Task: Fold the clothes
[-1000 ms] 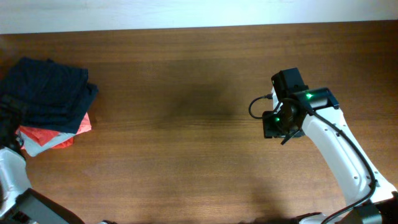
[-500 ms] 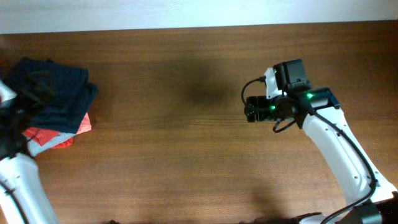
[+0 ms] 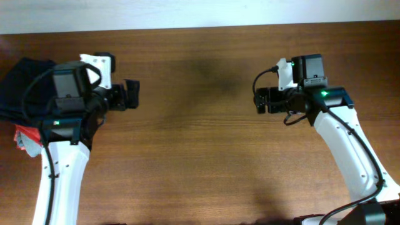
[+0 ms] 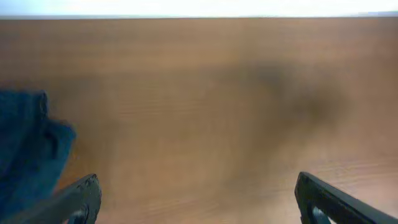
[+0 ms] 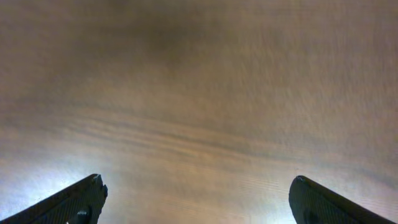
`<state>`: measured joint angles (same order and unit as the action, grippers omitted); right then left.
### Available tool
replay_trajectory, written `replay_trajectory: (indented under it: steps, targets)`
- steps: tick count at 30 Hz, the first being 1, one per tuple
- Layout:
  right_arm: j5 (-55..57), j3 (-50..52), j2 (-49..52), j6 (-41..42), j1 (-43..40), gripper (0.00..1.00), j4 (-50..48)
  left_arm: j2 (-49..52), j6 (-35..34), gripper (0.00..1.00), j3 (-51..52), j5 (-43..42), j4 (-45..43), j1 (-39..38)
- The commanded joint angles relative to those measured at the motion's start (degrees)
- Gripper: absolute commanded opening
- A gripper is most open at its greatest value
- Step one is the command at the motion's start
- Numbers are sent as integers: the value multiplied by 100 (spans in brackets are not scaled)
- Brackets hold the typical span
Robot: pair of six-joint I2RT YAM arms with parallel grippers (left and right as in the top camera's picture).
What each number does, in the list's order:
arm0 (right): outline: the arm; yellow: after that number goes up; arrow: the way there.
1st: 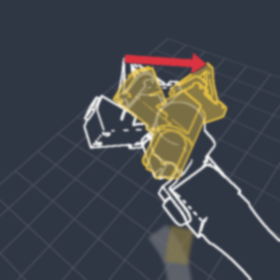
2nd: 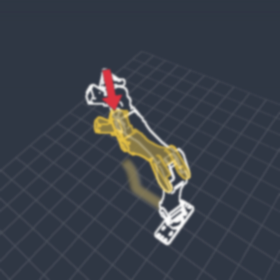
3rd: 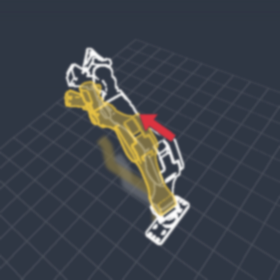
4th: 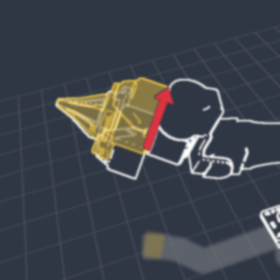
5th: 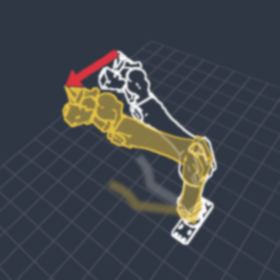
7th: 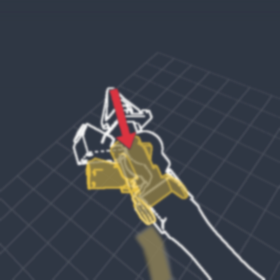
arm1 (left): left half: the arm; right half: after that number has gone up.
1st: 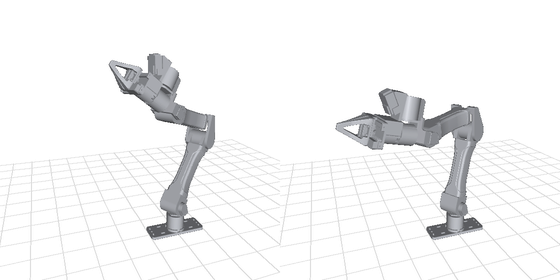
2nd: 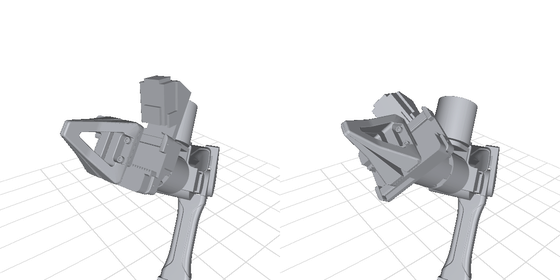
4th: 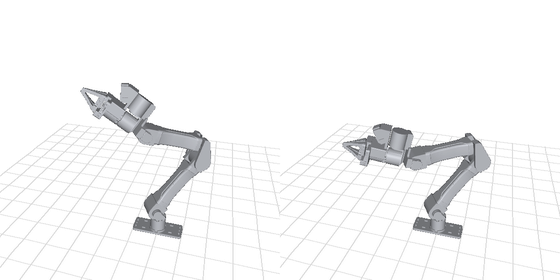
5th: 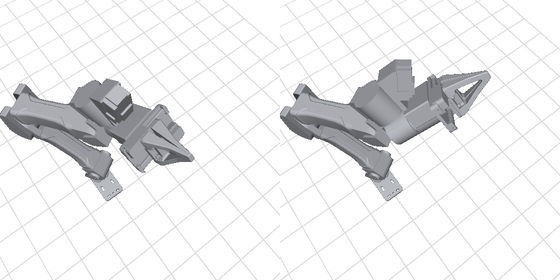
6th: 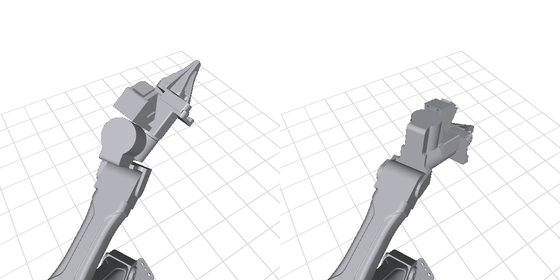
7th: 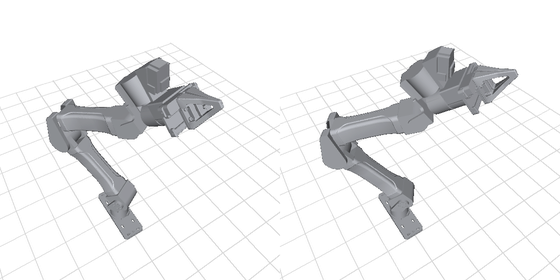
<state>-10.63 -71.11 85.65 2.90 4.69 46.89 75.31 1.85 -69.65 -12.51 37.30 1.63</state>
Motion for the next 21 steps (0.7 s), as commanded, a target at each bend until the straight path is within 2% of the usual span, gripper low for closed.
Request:
replay_trajectory:
  steps: [1,4,10,17,21]
  targets:
    - [-28,-59,-271,-72,-59,99,262,-94,315,99,-55,243,511,-9]
    - [118,-46,-616,-2,-59,99,496,-205,557,99,15,219,890,-11]
    - [380,501,-1998,111,-55,99,472,-1342,549,99,920,55,452,-9]
    - [402,2363,-4238,-94,149,99,-533,-3158,118,99,2546,55,-710,-9]
    - [398,3139,-5250,-96,157,99,-802,-3685,120,99,3139,52,-1062,-9]
